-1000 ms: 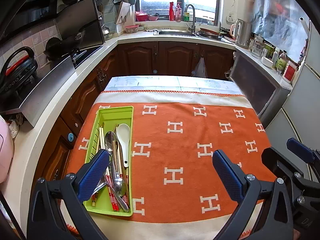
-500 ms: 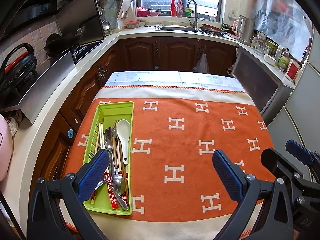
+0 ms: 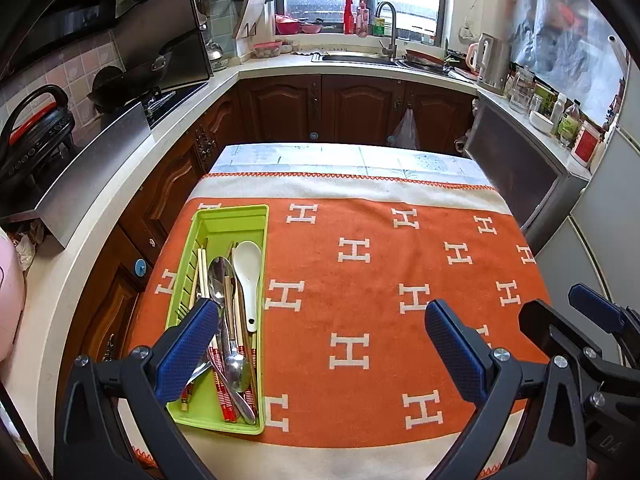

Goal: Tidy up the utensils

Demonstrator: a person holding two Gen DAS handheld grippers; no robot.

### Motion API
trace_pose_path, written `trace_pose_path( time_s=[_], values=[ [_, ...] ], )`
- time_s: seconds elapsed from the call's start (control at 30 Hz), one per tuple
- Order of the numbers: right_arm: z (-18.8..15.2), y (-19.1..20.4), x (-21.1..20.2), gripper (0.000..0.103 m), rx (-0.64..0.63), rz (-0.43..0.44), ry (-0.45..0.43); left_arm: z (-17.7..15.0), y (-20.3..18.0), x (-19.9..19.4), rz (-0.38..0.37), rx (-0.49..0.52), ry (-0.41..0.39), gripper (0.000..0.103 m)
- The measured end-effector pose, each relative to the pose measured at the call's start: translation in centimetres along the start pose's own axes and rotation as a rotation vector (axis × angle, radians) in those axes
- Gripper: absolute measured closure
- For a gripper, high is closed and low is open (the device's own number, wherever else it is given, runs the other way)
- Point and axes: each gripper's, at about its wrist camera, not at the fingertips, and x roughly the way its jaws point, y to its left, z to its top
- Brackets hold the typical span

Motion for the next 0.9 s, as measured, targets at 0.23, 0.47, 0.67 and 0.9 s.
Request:
trace_pose_path(
  time_s=[0.23,0.47,0.67,0.9],
  values=[
    [0.05,0.09,0.21,0.017,-0.001,0.000,0.001,0.02,0.03,0.07,-0.001,0.000,0.001,0.001],
    [-0.03,0.12,0.59,0.017,0.001,0.002,0.005,0.03,-0.02,0.14,0.000,-0.001,0.002,0.001],
    [-0.25,0.08,1.00,0.017,0.003,0.002,0.009,-0.18,-0.13,0.55,0.002,-0.002,0.006,0.001],
    [-0.31,0.03,1.10,0.017,0.005,0.003,0.011,-0.31,-0.24,0.71,0.004,-0.002,0.009,0.001]
  ],
)
